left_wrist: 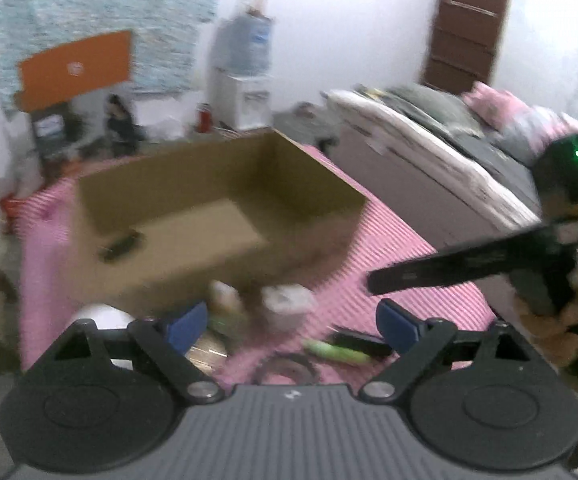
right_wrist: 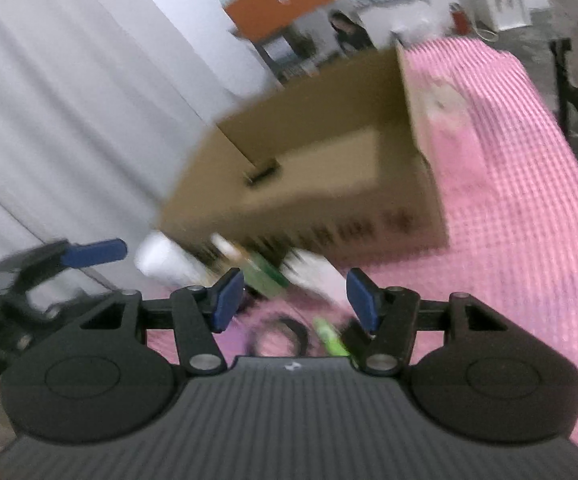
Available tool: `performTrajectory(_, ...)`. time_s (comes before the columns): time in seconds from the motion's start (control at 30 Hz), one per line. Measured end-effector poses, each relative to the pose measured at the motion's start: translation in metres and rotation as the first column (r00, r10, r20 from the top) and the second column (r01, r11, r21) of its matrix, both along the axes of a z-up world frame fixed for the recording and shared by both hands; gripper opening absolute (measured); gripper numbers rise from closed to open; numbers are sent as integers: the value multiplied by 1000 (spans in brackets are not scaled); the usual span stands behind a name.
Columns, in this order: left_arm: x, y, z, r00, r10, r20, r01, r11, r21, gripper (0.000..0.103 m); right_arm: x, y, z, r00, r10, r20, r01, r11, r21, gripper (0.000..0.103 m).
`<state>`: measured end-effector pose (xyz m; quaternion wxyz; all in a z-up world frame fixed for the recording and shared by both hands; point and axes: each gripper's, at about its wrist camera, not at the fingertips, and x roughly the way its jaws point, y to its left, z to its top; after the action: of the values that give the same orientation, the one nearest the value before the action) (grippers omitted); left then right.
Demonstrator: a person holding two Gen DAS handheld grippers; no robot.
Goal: Organize rigid objects
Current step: 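Grasp the black cylinder upright with the right gripper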
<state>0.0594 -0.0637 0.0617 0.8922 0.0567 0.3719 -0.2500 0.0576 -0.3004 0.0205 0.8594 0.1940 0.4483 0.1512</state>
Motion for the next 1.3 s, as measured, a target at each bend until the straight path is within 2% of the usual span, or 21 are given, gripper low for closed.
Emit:
performTrajectory(0.1, -9, -33, -34, 998, -52, -26, 53, 998, 28, 88, -1, 2, -24, 998, 12, -59, -17, 997, -76, 54)
performTrajectory(0.2, -13, -58, -62, 996, -76, -48, 79, 994, 75, 77, 3, 8, -39, 995, 40, -91, -51, 990, -131, 48)
performTrajectory(0.27, -9, -65, -74, 994, -88, -66, 93, 992, 83, 65, 8, 14, -48, 993, 58, -106, -74, 985, -155, 42)
performTrajectory(0.3, -6, -68, -80, 993, -89, -76, 95, 992, 78, 64, 11, 16, -51, 991, 70, -115, -89, 983, -162, 38)
performTrajectory(0.4, -1, -71, -91, 991, -86, -106, 92, 994, 59, 61, 22, 26, -58, 984, 103, -145, -127, 978, -168, 29)
performTrajectory(0.43, 1, -72, -94, 989, -89, -117, 95, 994, 50, 58, 25, 29, -60, 982, 113, -154, -139, 976, -170, 26)
performTrajectory(0.47, 2, -74, -96, 988, -93, -126, 99, 994, 43, 55, 28, 33, -59, 980, 119, -162, -146, 974, -171, 26)
performTrajectory(0.6, 1, -73, -102, 983, -115, -142, 119, 993, 22, 55, 32, 37, -64, 974, 124, -187, -156, 974, -165, 23)
performTrajectory(0.77, -1, -75, -107, 976, -146, -164, 148, 989, -1, 55, 25, 28, -59, 976, 66, -210, -99, 984, -150, 22)
performTrajectory(0.97, -2, -78, -113, 963, -166, -212, 163, 986, -28, 55, 1, 10, -60, 968, -42, -249, 29, 998, -56, 22)
performTrajectory(1.13, -4, -79, -118, 946, -184, -267, 175, 983, -59, 56, -25, 0, -68, 956, -120, -268, 136, 990, 39, 21)
performTrajectory(1.3, -5, -83, -118, 946, -179, -271, 174, 984, -44, 56, -38, -6, -69, 947, -163, -277, 193, 977, 88, 21)
